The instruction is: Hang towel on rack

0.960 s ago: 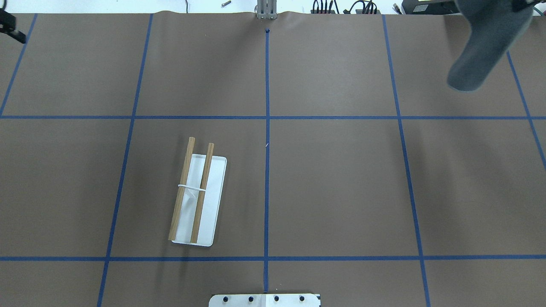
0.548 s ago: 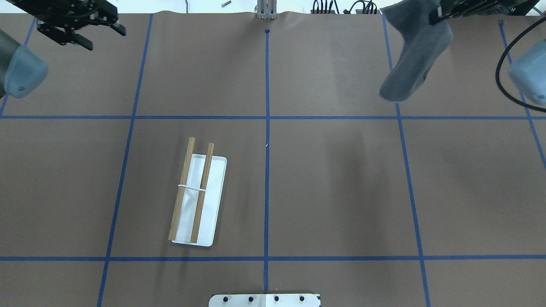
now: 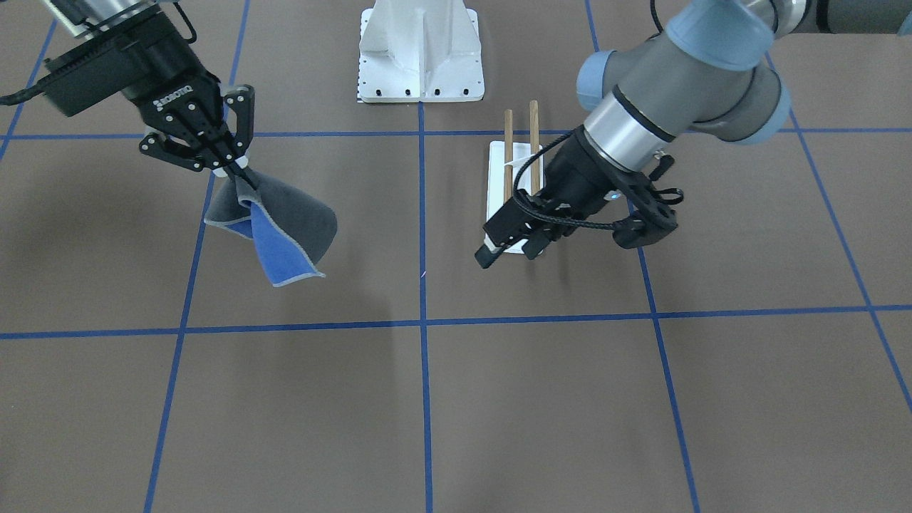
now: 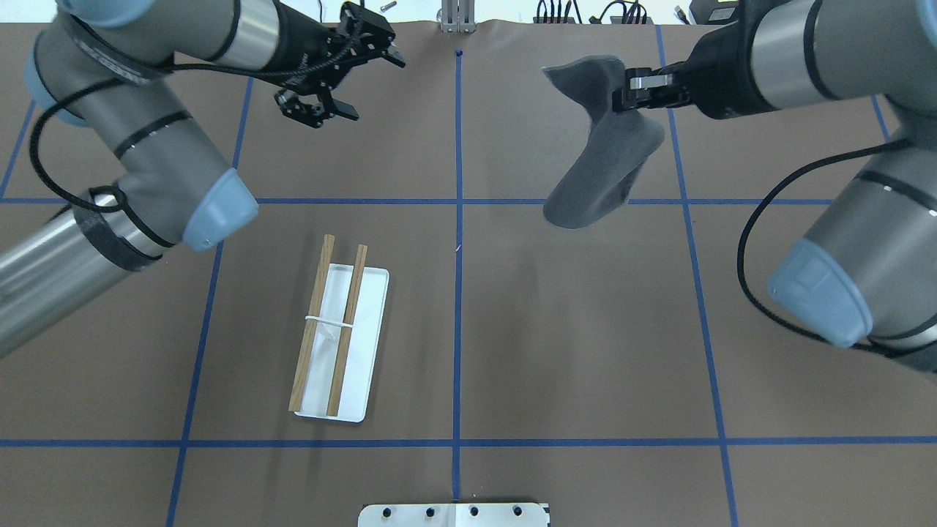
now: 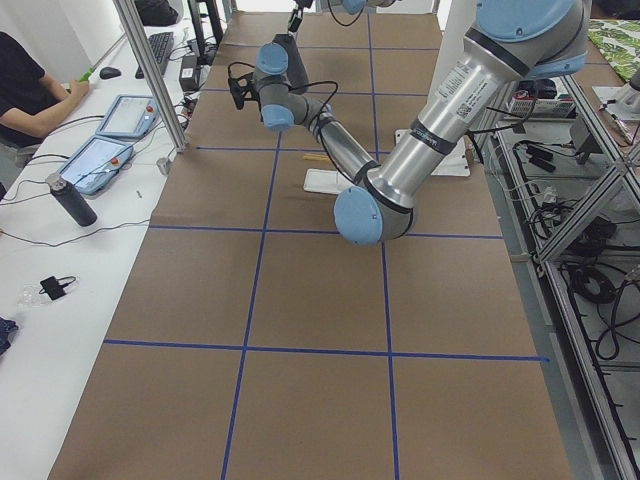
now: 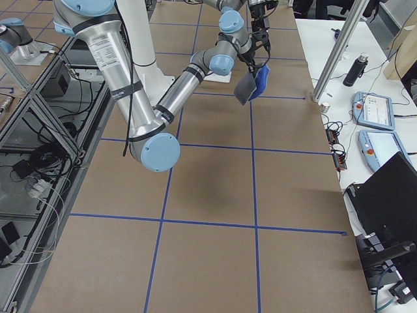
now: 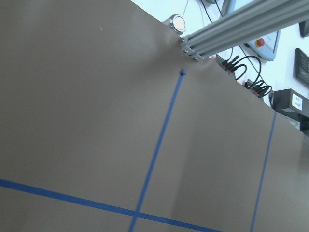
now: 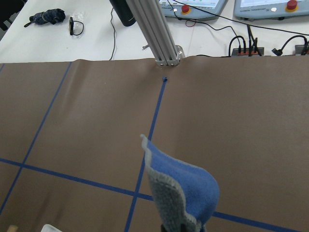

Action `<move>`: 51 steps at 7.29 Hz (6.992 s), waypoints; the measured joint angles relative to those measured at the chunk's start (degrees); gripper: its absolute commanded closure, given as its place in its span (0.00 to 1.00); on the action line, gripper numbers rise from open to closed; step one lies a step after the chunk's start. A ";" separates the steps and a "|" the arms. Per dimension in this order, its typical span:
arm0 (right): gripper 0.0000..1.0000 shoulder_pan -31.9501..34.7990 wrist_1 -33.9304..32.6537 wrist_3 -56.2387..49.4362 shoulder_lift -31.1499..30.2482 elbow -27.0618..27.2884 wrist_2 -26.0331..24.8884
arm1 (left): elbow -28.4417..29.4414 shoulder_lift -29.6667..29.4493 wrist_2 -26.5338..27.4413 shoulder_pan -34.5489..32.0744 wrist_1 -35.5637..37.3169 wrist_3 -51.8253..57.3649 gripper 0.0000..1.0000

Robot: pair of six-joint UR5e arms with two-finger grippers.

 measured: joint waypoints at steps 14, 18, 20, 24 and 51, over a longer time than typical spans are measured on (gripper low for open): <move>0.00 -18.36 -2.70 0.64 0.49 5.09 -22.78 | -5.22 -5.32 8.68 10.40 0.30 -18.80 1.00; 0.00 -13.79 -5.72 -0.17 -2.62 8.04 -15.53 | -16.09 1.16 5.23 9.69 5.98 -18.01 1.00; 0.00 -4.73 -12.17 -3.39 -4.41 8.91 -4.34 | -20.13 6.18 4.15 10.30 6.80 -17.77 1.00; 0.00 8.13 -25.25 -21.92 -6.92 7.10 6.33 | -25.47 18.00 1.31 11.71 6.92 -8.49 1.00; 0.00 38.26 -38.24 -64.68 -17.54 -19.65 24.98 | -8.16 46.28 -18.88 -42.12 24.90 93.57 0.02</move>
